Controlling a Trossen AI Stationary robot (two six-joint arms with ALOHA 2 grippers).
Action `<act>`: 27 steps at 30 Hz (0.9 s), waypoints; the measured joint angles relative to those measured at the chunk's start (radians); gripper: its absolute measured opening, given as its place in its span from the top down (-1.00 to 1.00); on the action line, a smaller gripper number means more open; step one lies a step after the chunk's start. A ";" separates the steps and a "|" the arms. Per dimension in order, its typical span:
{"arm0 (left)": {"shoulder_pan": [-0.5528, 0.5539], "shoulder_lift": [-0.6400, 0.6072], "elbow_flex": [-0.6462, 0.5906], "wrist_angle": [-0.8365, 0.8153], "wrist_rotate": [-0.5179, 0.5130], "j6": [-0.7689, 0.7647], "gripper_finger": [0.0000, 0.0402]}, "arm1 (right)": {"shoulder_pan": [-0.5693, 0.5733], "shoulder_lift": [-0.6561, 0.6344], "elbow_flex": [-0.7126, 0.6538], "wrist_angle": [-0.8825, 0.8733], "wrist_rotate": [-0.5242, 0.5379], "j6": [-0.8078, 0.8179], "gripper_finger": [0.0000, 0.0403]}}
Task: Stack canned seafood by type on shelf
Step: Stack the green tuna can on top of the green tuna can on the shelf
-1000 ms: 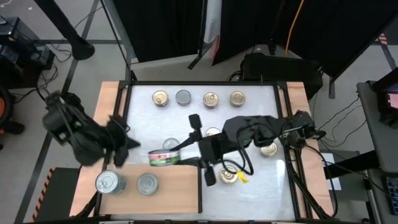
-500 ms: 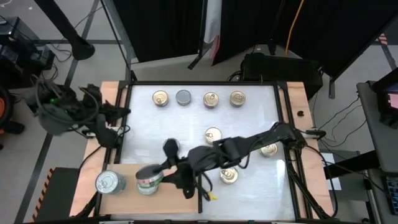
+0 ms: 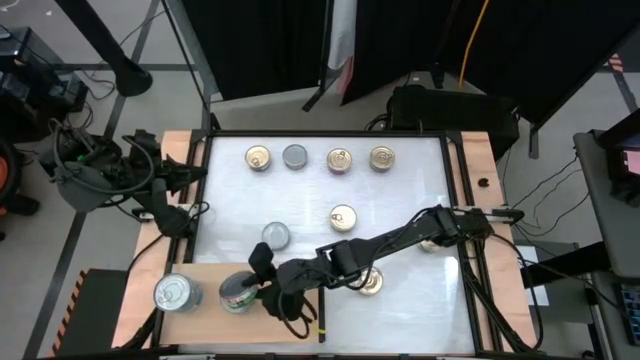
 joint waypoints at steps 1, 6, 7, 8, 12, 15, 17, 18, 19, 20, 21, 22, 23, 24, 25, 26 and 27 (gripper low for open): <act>0.000 0.000 0.000 0.000 0.000 0.000 0.98 | -0.001 0.008 0.000 0.012 0.002 0.000 0.33; 0.000 0.000 0.000 0.001 -0.001 0.000 0.98 | -0.004 0.030 0.001 0.040 -0.018 0.006 0.33; 0.000 0.000 0.000 0.001 -0.001 0.000 0.98 | -0.003 0.033 0.001 0.040 -0.025 0.006 0.33; 0.000 0.000 0.000 0.001 -0.001 0.000 0.98 | -0.002 0.035 0.000 0.028 -0.029 0.006 0.33; 0.000 0.002 0.000 0.001 -0.001 0.000 0.98 | -0.001 0.050 0.000 0.034 -0.033 0.005 0.33; 0.000 0.002 0.000 0.002 -0.002 0.000 0.98 | -0.003 0.049 0.000 0.039 -0.035 0.006 0.32; 0.000 0.002 0.000 0.002 -0.002 0.000 0.98 | -0.003 0.049 0.000 0.038 -0.047 0.006 0.29; 0.000 0.002 0.000 0.002 -0.002 0.000 0.98 | -0.004 0.049 0.000 0.036 -0.055 0.006 0.27; 0.000 0.002 0.000 0.002 -0.003 0.000 0.98 | -0.003 0.049 0.000 0.035 -0.055 0.006 0.25; 0.000 0.002 0.000 0.002 -0.004 0.000 0.98 | -0.003 0.049 0.000 0.036 -0.057 0.010 0.23; 0.000 0.002 0.000 0.002 -0.006 0.000 0.98 | -0.004 0.049 0.000 0.038 -0.059 0.020 0.21; 0.000 0.002 0.000 0.002 -0.008 0.000 0.98 | -0.004 0.049 0.000 0.045 -0.058 0.035 0.19; 0.000 0.002 0.000 0.002 -0.012 0.000 0.98 | -0.004 0.048 0.001 0.048 -0.059 0.048 0.17; 0.000 0.002 0.000 0.002 -0.017 0.000 0.98 | -0.004 0.048 0.001 0.047 -0.059 0.058 0.15; 0.000 0.002 0.000 0.002 -0.021 0.000 0.98 | -0.004 0.048 0.001 0.047 -0.059 0.060 0.14; 0.000 0.002 0.000 0.002 -0.025 0.000 0.98 | -0.004 0.048 0.001 0.044 -0.059 0.061 0.13; 0.000 0.002 0.000 0.002 -0.027 0.000 0.98 | -0.004 0.048 0.001 0.043 -0.067 0.062 0.12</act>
